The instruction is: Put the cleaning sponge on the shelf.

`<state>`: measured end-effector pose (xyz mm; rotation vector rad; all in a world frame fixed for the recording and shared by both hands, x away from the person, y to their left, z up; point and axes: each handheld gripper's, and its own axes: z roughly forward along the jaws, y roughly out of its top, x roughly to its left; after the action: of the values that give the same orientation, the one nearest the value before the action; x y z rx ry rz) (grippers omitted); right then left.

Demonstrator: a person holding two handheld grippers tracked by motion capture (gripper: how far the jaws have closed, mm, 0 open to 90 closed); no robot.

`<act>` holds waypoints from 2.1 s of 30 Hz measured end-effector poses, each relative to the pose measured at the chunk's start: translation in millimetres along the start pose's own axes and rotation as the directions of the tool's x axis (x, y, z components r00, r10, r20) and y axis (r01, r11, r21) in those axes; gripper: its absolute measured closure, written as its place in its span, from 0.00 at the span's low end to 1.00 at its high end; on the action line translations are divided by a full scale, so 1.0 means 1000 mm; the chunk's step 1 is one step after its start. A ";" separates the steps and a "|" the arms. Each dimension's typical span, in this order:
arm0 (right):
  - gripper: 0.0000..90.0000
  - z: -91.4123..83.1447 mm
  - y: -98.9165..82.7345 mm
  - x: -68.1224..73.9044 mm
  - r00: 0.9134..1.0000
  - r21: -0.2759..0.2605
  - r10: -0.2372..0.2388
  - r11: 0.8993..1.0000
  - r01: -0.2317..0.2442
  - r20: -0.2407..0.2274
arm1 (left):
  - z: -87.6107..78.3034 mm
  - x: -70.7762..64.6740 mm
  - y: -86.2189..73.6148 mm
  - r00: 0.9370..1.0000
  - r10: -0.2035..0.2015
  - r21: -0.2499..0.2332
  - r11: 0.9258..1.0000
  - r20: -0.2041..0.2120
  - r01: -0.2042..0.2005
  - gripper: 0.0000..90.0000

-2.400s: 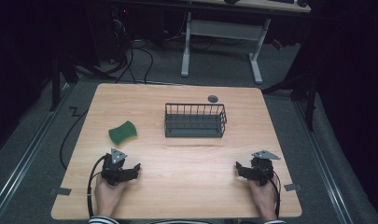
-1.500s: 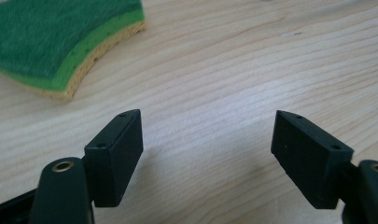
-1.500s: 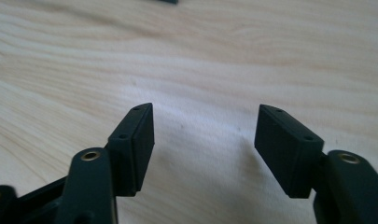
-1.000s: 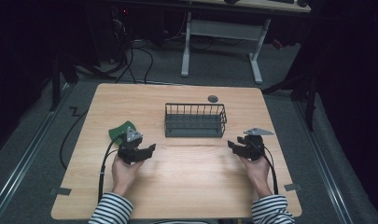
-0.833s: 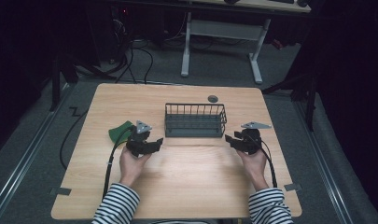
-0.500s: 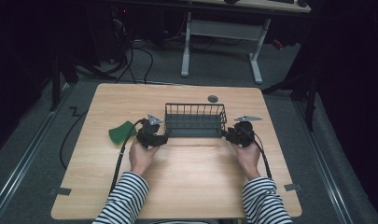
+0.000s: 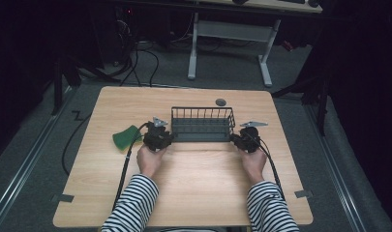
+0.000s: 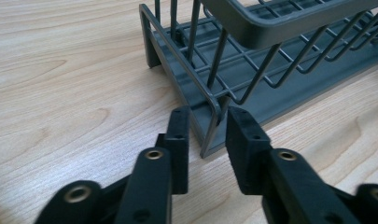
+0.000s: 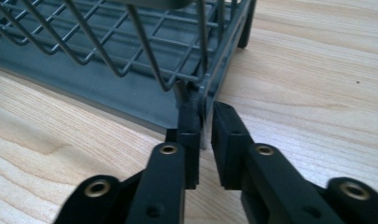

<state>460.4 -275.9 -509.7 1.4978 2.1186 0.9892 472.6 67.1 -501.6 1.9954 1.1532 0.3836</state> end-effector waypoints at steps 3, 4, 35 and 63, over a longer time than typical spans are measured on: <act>0.95 0.000 0.000 0.001 1.000 -0.001 -0.012 1.000 0.012 0.009 | 0.001 0.001 -0.001 1.000 -0.005 0.011 1.000 0.016 0.005 0.88; 0.95 0.000 0.000 0.001 1.000 0.002 -0.014 1.000 0.014 0.011 | 0.002 0.001 -0.001 1.000 -0.008 0.013 1.000 0.019 0.008 0.90; 0.96 -0.041 -0.046 0.061 0.975 0.024 -0.185 0.982 0.189 -0.125 | -0.099 -0.025 -0.092 0.996 0.015 0.027 0.999 0.088 -0.017 0.95; 0.55 -0.051 -0.067 0.064 0.982 0.003 -0.123 0.992 0.124 -0.141 | -0.117 -0.017 -0.115 0.996 -0.070 -0.055 0.996 0.063 0.074 0.55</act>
<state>359.0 -246.7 -516.7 1.3183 2.2880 1.0669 325.4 140.9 -510.3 1.8976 1.1597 0.3134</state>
